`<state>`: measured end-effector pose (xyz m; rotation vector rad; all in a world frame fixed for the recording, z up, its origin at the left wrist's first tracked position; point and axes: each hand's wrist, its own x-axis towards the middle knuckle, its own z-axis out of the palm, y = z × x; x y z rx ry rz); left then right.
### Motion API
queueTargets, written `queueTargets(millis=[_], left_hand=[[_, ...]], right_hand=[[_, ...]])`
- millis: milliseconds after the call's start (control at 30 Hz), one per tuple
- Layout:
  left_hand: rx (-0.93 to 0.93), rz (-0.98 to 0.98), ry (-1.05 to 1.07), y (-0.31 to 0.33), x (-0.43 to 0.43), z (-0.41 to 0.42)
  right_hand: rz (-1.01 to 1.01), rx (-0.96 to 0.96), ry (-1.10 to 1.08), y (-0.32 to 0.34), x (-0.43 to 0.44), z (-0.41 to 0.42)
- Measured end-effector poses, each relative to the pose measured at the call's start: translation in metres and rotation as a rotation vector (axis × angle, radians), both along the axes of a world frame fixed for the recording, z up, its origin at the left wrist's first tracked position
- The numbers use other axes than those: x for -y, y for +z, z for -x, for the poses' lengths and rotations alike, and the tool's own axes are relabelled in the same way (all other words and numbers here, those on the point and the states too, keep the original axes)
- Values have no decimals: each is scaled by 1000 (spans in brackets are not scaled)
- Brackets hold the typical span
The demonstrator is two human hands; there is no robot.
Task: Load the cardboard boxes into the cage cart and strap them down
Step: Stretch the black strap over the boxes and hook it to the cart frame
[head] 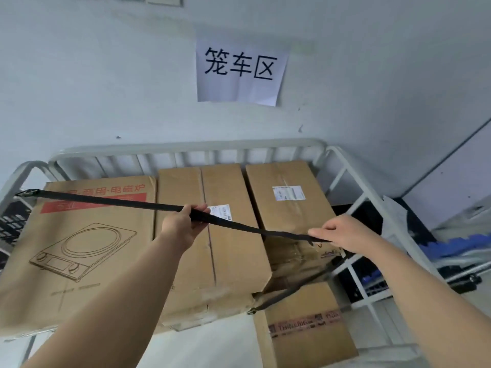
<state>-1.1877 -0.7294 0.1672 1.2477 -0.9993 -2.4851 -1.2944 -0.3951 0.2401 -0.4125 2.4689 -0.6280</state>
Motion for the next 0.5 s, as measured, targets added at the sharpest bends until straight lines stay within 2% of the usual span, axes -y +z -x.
queueTargets(millis=[267, 500], left_hand=[[26, -26, -123, 18, -128, 24], [76, -105, -354, 27, -202, 44]], right_hand=[[135, 10, 29, 4, -104, -3], [138, 17, -94, -3, -148, -9]])
